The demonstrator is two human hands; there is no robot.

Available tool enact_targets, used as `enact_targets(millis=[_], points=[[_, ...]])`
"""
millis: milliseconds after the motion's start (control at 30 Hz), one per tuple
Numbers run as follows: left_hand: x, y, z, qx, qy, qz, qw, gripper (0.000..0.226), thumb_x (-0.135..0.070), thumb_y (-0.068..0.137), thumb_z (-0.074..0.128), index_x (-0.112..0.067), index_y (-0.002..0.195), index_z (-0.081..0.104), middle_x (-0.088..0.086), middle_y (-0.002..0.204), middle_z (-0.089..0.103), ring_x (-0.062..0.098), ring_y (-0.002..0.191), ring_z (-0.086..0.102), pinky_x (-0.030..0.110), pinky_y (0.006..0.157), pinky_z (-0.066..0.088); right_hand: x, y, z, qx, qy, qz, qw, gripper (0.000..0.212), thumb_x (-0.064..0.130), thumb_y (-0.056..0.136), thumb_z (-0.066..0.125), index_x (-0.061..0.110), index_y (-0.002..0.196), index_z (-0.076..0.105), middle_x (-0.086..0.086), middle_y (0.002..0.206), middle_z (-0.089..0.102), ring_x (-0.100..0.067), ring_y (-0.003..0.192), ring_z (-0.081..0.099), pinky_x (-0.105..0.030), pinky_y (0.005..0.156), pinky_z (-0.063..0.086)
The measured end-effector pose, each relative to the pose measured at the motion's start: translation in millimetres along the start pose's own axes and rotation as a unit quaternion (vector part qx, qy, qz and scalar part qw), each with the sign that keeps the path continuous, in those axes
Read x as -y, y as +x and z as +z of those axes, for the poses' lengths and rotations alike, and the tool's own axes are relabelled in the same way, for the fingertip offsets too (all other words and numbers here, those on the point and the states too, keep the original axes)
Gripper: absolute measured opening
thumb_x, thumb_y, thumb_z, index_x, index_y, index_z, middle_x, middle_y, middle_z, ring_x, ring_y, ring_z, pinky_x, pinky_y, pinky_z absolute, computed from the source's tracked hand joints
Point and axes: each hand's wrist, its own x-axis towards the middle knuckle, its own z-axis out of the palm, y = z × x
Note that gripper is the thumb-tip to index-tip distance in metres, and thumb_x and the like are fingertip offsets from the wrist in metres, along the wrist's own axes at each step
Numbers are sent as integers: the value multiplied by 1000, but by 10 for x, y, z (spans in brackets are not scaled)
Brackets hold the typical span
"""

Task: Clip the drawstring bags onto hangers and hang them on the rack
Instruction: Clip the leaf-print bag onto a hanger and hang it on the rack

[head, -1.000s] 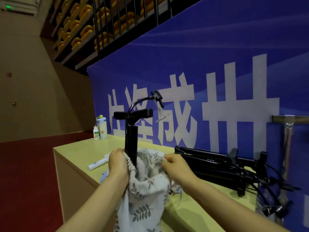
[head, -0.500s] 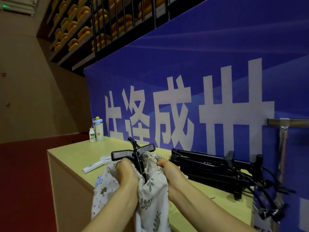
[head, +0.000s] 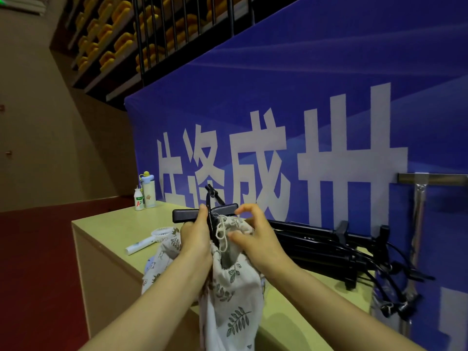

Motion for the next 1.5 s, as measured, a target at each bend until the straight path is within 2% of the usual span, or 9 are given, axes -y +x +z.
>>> enact_targets(millis=[167, 433, 567, 700, 967, 1100, 1233, 1400, 1500], points=[[-89, -236, 82, 34, -17, 7, 999, 41, -39, 91, 54, -2, 106, 64, 20, 105, 69, 37, 96, 66, 49, 92, 52, 65, -182, -133, -8, -243, -161, 956, 42, 5, 88, 58, 36, 116, 52, 5, 113, 44, -10, 104, 53, -24, 90, 52], [-288, -729, 444, 108, -21, 17, 994, 47, -43, 88, 57, -4, 113, 63, 20, 106, 70, 38, 98, 67, 54, 92, 52, 341, -457, -686, -33, -356, -263, 896, 26, 3, 88, 57, 12, 110, 66, -6, 106, 45, -11, 80, 47, -18, 71, 41], [-388, -1073, 833, 169, -27, 7, 985, 47, -44, 88, 56, -6, 115, 63, 19, 108, 70, 36, 100, 67, 53, 93, 52, 536, -723, -1124, -103, -390, -278, 872, 11, 10, 86, 63, 13, 97, 59, 6, 94, 39, -7, 76, 47, -16, 66, 46], [-380, -1423, 1279, 239, -37, -20, 970, 45, -44, 89, 54, -8, 113, 66, 18, 104, 72, 34, 91, 70, 50, 85, 56, 815, -952, -1586, -219, -259, -239, 910, 10, 21, 89, 61, 17, 80, 57, 12, 86, 42, 3, 74, 48, -6, 68, 41], [139, -1929, 2000, 304, -14, -98, 948, 43, -39, 93, 51, -3, 113, 65, 22, 105, 69, 34, 86, 67, 39, 71, 55, 779, -1070, -2405, -378, -131, -140, 906, 28, 31, 92, 56, 10, 76, 63, -5, 72, 64, -18, 71, 60, -40, 70, 51], [497, -1972, 2246, 302, -26, -155, 940, 42, -39, 92, 53, -3, 108, 66, 23, 99, 69, 33, 80, 66, 35, 60, 52, 462, -1037, -2744, -431, -60, -52, 899, 30, 29, 95, 52, 8, 79, 67, -13, 76, 64, -19, 71, 54, -38, 69, 47], [946, -1789, 2697, 295, -23, -191, 936, 56, -50, 77, 62, -9, 114, 65, 21, 102, 71, 36, 87, 70, 44, 70, 59, 143, -968, -3056, -469, -6, -3, 883, 27, 18, 97, 49, 7, 82, 69, -14, 76, 60, -17, 68, 49, -30, 61, 39], [1227, -1683, 3104, 298, -11, -192, 935, 52, -45, 84, 58, -4, 116, 60, 22, 107, 67, 37, 92, 67, 51, 83, 56, -132, -752, -3405, -477, 56, 10, 877, 19, 4, 91, 55, 5, 74, 62, -3, 61, 55, -12, 55, 46, -22, 54, 39], [1379, -1618, 3282, 300, -11, -198, 933, 52, -47, 83, 58, -6, 114, 60, 21, 105, 67, 37, 92, 67, 50, 84, 56, -265, -604, -3635, -476, 35, 17, 879, 11, 6, 85, 62, -1, 92, 64, -1, 66, 59, -9, 56, 46, -20, 53, 38]])
